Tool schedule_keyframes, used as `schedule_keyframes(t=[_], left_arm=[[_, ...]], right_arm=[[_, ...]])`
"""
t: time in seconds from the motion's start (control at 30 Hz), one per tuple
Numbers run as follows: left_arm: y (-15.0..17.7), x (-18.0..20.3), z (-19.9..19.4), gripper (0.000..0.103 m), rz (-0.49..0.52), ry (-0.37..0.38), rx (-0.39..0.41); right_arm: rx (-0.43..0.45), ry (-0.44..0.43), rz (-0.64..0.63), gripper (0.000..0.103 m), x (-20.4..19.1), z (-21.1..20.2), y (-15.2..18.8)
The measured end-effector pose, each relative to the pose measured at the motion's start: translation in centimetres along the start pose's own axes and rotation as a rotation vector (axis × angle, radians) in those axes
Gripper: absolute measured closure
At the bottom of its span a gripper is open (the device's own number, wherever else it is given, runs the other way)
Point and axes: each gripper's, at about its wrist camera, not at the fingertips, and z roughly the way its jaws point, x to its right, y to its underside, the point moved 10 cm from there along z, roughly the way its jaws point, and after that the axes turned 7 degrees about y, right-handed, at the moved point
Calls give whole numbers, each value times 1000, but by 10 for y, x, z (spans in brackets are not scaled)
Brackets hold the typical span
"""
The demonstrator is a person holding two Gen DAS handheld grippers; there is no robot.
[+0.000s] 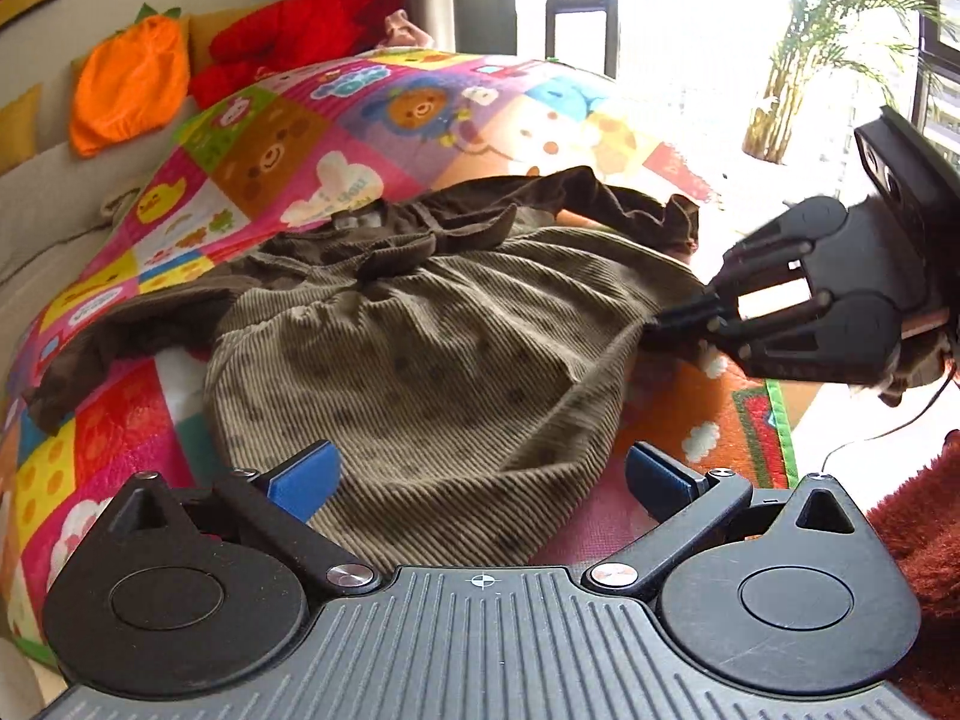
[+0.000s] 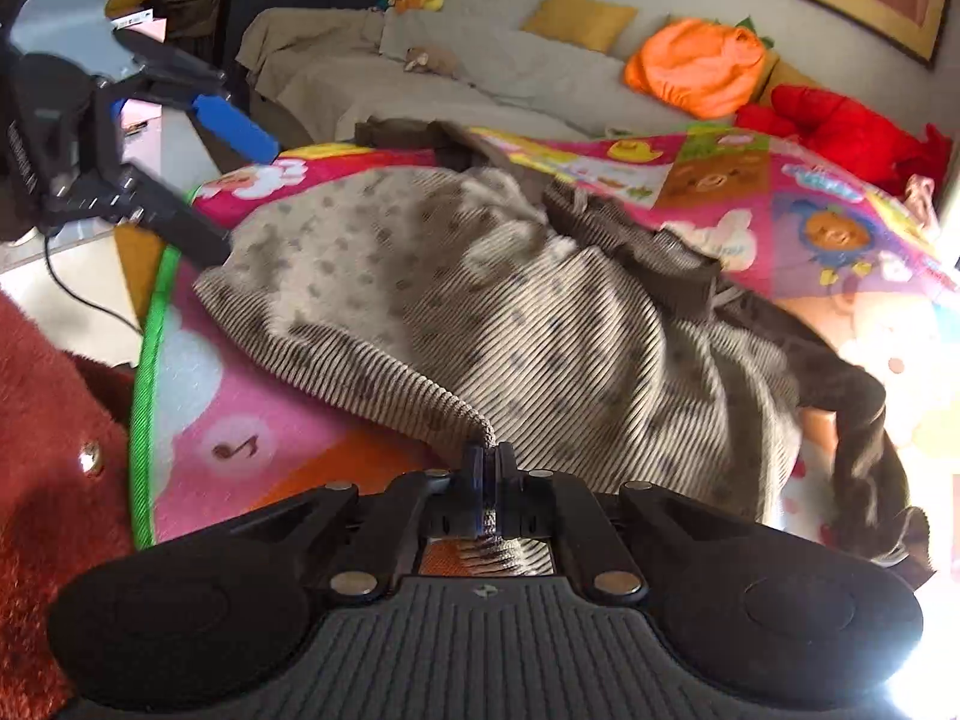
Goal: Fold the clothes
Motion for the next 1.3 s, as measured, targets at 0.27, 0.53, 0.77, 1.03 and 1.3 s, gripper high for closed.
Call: schedule_keyframes(t=[0.27, 0.53, 0.77, 1.03, 1.3], left_arm=[[-4, -64, 27, 0, 50, -393, 1], [-49, -151, -34, 0, -153, -549, 160], [-42, -145, -31, 0, -121, -543, 133], [20, -103, 4, 0, 23, -464, -33], [-106, -108, -101, 0, 332, -741, 283]], right_arm=[[180, 100, 159, 100, 56, -31, -62], [81, 137, -19, 54, 2, 0, -7], [54, 436, -178, 53, 20, 23, 10], [2, 592, -47, 47, 86, 24, 42], [262, 733, -80, 60, 136, -55, -50]])
